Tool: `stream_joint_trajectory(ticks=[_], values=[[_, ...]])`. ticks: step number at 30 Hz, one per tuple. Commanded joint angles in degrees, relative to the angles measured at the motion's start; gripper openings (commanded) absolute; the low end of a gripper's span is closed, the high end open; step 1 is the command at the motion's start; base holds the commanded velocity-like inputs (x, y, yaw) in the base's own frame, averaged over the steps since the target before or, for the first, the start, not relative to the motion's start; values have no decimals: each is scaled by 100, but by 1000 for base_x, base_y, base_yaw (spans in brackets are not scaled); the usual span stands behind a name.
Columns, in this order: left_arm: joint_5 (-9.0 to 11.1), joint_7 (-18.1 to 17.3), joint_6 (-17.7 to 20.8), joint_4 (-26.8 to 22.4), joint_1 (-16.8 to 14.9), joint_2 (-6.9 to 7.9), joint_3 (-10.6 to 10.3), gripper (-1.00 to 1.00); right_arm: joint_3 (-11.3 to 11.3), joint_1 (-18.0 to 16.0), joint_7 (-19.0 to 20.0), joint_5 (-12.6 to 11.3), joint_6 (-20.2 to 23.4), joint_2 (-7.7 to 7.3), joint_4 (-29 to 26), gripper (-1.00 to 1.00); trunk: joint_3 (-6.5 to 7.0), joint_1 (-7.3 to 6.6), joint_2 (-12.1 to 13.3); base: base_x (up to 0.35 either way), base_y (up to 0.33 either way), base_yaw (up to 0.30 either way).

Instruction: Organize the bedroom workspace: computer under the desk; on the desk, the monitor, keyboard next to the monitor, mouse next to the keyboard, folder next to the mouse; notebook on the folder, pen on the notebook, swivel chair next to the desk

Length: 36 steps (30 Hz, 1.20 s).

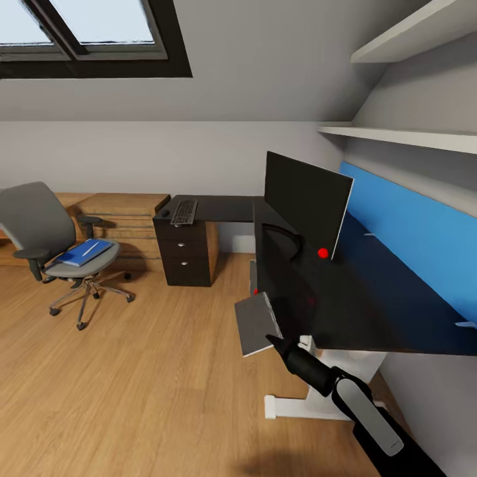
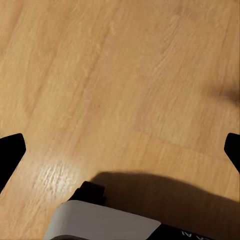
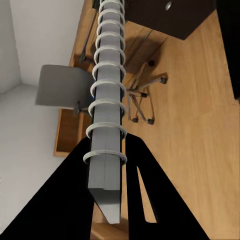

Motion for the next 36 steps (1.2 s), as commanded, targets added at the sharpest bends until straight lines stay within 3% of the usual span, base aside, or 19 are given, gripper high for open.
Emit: stream_joint_trajectory(ticks=[1,17,26,36], values=[[60,29,-38,-4,-2,5,-28,100,11,-4,30,-38,9,-4,1,-100,-4,1,-3,126,285,0],[60,23,-38,-4,-2,8,5,100,35,-2,64,-87,8,12,46,-100,-3,1,-3,142,309,3],[69,26,-38,-4,-2,8,7,100,27,-2,35,-68,-4,9,47,-100,12,1,-3,242,261,230],[69,24,-38,-4,-2,8,7,100,11,-3,43,-68,-3,-13,47,-100,13,1,-3,248,257,44]])
